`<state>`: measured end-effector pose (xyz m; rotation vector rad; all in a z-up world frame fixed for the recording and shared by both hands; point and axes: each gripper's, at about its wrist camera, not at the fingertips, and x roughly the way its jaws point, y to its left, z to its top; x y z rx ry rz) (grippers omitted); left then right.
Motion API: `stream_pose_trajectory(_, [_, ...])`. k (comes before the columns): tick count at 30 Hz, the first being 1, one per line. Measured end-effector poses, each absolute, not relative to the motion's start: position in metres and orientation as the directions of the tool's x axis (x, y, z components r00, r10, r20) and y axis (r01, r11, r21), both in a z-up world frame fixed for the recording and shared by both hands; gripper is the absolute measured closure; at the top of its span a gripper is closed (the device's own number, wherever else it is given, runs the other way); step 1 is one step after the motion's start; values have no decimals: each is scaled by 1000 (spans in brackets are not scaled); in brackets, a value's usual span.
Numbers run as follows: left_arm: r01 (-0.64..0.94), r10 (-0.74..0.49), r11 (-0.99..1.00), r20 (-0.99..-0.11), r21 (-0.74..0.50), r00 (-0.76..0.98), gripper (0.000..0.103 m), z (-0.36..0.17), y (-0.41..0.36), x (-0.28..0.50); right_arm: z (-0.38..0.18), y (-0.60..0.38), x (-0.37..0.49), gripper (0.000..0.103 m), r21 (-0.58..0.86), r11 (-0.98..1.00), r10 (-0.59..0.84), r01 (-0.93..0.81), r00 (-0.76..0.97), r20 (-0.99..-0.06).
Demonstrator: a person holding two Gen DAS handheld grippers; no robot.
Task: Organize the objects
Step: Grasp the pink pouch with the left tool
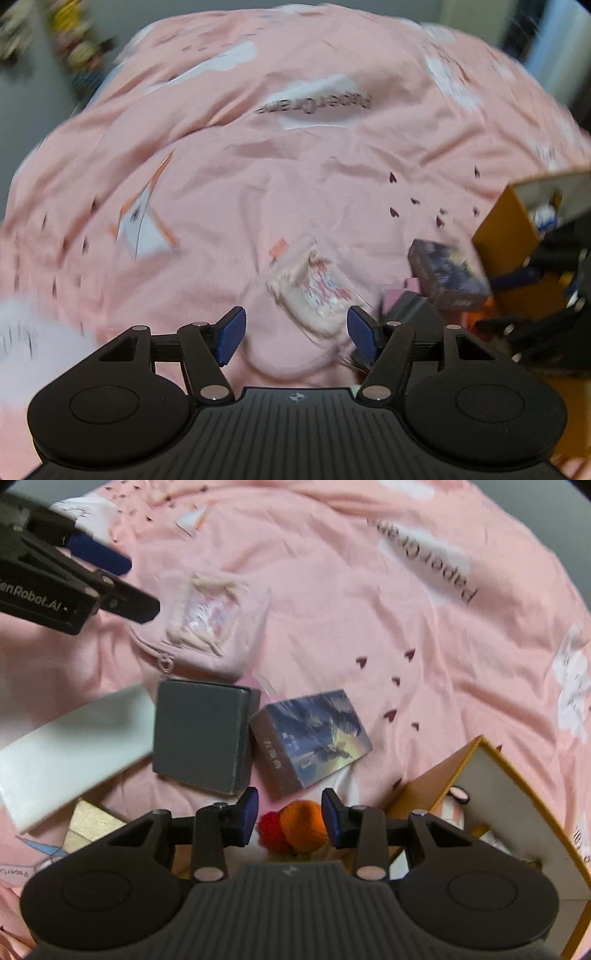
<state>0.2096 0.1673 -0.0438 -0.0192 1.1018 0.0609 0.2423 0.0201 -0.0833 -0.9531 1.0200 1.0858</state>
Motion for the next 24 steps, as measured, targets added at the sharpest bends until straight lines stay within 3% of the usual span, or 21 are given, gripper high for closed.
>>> stream_pose_trajectory(5, [103, 23, 992, -911, 71, 411, 28, -64, 167, 238, -87, 26, 247, 58, -108, 208, 247, -972, 159, -956])
stream_pose_trajectory(10, [204, -2, 976, -927, 81, 376, 28, -79, 166, 254, -84, 29, 253, 65, -76, 167, 277, -983, 121, -953])
stream_pose_trajectory(17, [164, -105, 985, -937, -53, 332, 24, -96, 184, 271, -86, 41, 257, 67, -59, 146, 310, -987, 103, -945])
stream_pose_trajectory(21, [81, -154, 988, -930, -134, 334, 39, -100, 192, 265, -89, 43, 257, 65, -68, 141, 308, -988, 109, -945])
stream_pose_trajectory(24, [31, -113, 993, -916, -110, 386, 59, -90, 189, 249, -84, 39, 254, 65, -68, 107, 309, -992, 98, -946])
